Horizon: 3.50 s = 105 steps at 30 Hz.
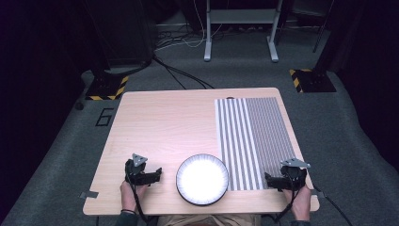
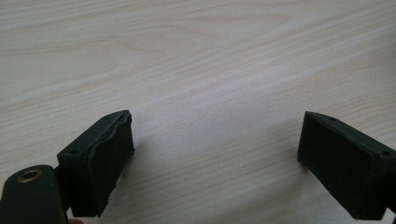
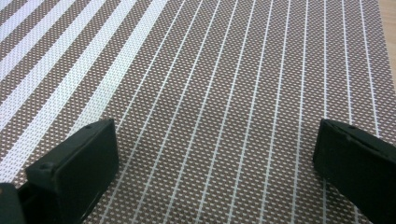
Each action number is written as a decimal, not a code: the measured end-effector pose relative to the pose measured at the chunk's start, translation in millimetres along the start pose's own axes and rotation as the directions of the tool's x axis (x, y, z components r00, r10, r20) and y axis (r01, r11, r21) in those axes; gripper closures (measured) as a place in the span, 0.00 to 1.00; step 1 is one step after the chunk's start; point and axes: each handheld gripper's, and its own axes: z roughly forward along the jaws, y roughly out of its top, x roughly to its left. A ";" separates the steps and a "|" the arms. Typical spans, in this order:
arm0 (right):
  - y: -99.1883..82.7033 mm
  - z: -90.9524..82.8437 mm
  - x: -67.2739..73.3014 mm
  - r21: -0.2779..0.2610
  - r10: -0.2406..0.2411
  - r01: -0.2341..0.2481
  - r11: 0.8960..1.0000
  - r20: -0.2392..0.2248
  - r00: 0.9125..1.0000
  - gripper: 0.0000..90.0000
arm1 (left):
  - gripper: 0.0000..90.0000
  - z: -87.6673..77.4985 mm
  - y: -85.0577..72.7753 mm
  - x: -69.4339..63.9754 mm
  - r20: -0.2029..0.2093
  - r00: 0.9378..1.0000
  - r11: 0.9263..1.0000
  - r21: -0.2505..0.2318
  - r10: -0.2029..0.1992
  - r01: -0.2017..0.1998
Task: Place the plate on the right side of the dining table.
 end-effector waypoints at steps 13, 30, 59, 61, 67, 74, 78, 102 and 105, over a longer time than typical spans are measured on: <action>-0.8 -1.6 4.8 -0.015 -0.030 0.030 0.999 0.040 0.999 0.00 | 0.07 0.1 -0.8 -2.5 -0.007 1.000 1.000 0.006 -0.006 0.006; 3.2 -1.2 5.6 0.005 -0.033 0.033 0.999 0.037 0.999 0.00 | 0.00 -1.5 -1.8 -5.0 0.028 1.000 1.000 0.018 -0.004 0.004; 22.5 -30.2 45.7 -0.092 -0.061 0.045 0.995 -0.180 0.982 0.01 | 0.00 -8.7 -7.0 -38.8 0.180 0.983 1.000 -0.009 0.031 -0.030; 24.7 -30.9 52.7 -0.096 -0.070 0.051 0.994 -0.205 0.976 0.01 | 0.00 -8.6 -7.0 -40.3 0.182 0.983 0.999 -0.008 0.035 -0.034; 28.7 -30.4 63.4 -0.100 -0.088 0.064 0.993 -0.251 0.964 0.01 | 0.00 -9.2 -7.6 -43.9 0.189 0.982 1.000 -0.012 0.031 -0.029; 36.2 -27.1 85.7 -0.105 -0.133 0.106 0.989 -0.308 0.942 0.01 | 0.01 -9.8 -8.4 -42.7 0.206 0.978 1.000 -0.011 0.011 -0.009; 40.1 -26.7 93.9 -0.115 -0.147 0.114 0.987 -0.337 0.930 0.01 | 0.01 -10.2 -9.0 -43.5 0.202 0.979 1.000 -0.011 0.004 -0.002; 52.1 -7.9 143.6 -0.114 -0.177 0.137 0.984 -0.521 0.835 0.11 | 0.01 -13.2 -12.3 -44.5 0.211 0.978 1.000 -0.017 -0.009 0.013; 52.3 -7.5 145.7 -0.114 -0.179 0.139 0.984 -0.531 0.828 0.12 | 0.01 -13.4 -12.8 -44.7 0.210 0.978 1.000 -0.023 -0.010 0.015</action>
